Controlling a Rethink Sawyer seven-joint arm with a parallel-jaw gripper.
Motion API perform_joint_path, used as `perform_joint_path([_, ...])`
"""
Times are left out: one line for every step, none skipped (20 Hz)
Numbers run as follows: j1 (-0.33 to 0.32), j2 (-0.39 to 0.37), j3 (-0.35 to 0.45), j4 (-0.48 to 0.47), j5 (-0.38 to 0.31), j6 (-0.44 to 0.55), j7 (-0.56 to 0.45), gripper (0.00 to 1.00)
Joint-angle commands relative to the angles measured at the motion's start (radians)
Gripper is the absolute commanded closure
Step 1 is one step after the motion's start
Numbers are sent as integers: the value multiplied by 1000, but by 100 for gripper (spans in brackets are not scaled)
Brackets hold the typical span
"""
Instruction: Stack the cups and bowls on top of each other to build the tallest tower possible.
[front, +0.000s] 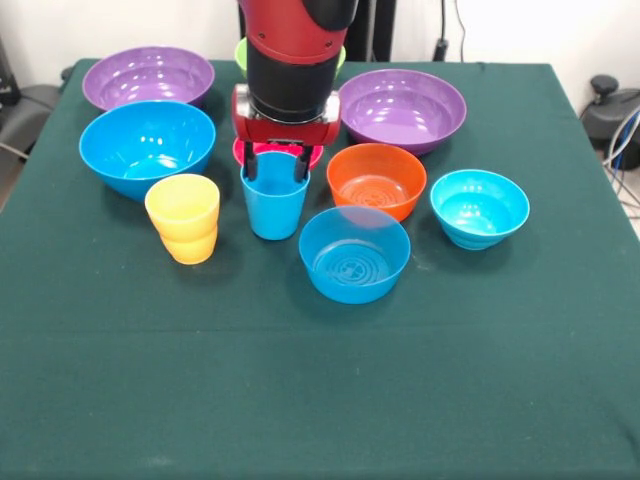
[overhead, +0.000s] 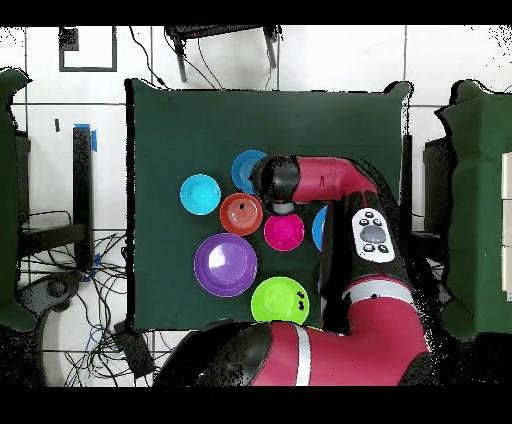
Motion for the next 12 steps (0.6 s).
perform_joint_path([8,10,101,53,-94,-59,-145,0])
perform_joint_path([8,9,102,52,-94,-55,-147,0])
perform_joint_path([6,8,104,55,-91,-51,-149,0])
perform_joint_path([8,7,104,55,-89,-47,-146,0])
perform_joint_path([8,3,101,62,-90,-48,-143,0])
perform_joint_path([12,2,99,61,-90,-44,-140,0])
perform_joint_path([15,0,97,59,-91,-41,-137,0])
perform_joint_path([18,-2,94,61,-92,-41,-132,0])
perform_joint_path([21,-4,91,63,-93,-41,-127,0])
perform_joint_path([23,-5,90,66,-94,-44,-125,0])
perform_joint_path([23,-6,90,70,-95,-48,-122,0])
perform_joint_path([23,-7,89,74,-96,-52,-120,0])
